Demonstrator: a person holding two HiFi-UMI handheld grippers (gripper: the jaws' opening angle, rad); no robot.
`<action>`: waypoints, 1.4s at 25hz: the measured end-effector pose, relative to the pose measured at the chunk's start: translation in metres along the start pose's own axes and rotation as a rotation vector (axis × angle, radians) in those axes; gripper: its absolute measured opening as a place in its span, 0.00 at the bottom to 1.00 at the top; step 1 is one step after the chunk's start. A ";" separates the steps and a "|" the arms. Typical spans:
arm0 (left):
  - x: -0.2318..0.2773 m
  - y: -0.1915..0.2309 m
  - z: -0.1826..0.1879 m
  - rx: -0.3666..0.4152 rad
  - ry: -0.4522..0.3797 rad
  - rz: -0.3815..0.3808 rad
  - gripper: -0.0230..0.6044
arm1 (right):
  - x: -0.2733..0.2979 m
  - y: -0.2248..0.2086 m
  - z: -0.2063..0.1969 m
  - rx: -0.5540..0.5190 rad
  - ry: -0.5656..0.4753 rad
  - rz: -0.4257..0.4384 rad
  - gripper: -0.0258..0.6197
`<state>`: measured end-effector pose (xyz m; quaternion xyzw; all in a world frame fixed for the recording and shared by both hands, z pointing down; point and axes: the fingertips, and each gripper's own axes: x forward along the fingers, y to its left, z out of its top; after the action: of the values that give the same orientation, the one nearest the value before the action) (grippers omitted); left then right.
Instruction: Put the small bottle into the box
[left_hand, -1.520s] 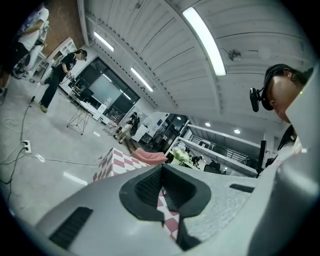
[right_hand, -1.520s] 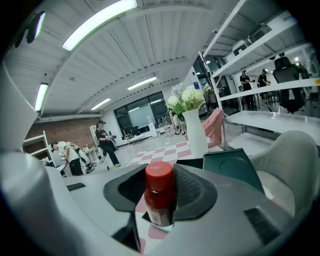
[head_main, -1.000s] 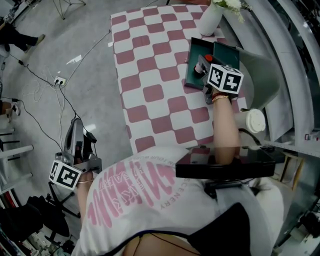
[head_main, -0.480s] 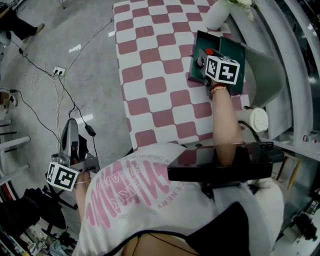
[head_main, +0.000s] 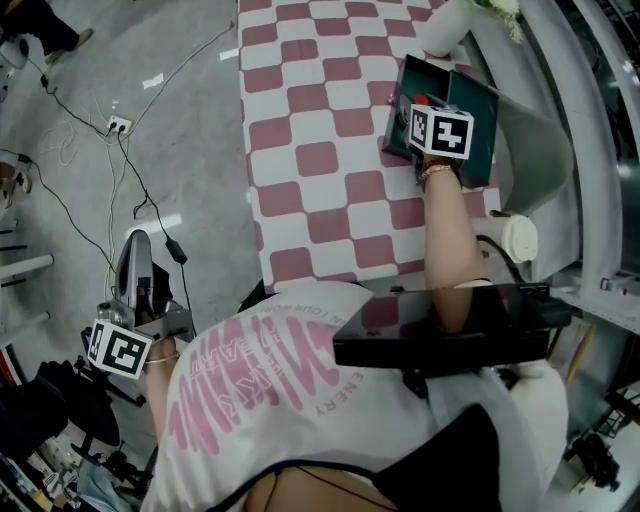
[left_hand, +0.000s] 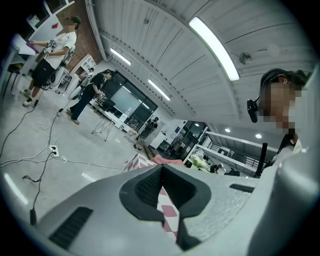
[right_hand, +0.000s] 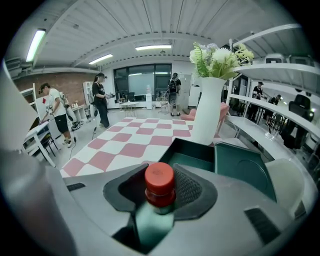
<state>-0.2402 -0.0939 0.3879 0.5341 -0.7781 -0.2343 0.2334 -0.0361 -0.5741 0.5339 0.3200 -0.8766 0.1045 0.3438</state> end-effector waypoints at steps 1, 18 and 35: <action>-0.001 0.001 0.000 0.000 0.000 0.001 0.05 | 0.000 0.000 -0.001 -0.001 0.003 -0.001 0.28; 0.000 0.002 -0.007 -0.006 0.031 -0.012 0.05 | 0.001 -0.005 -0.007 0.001 0.018 -0.026 0.28; 0.000 0.011 -0.009 -0.014 0.041 -0.031 0.05 | -0.003 0.001 -0.013 -0.004 0.065 -0.008 0.28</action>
<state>-0.2429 -0.0909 0.4016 0.5492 -0.7631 -0.2322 0.2494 -0.0284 -0.5671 0.5416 0.3194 -0.8638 0.1116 0.3733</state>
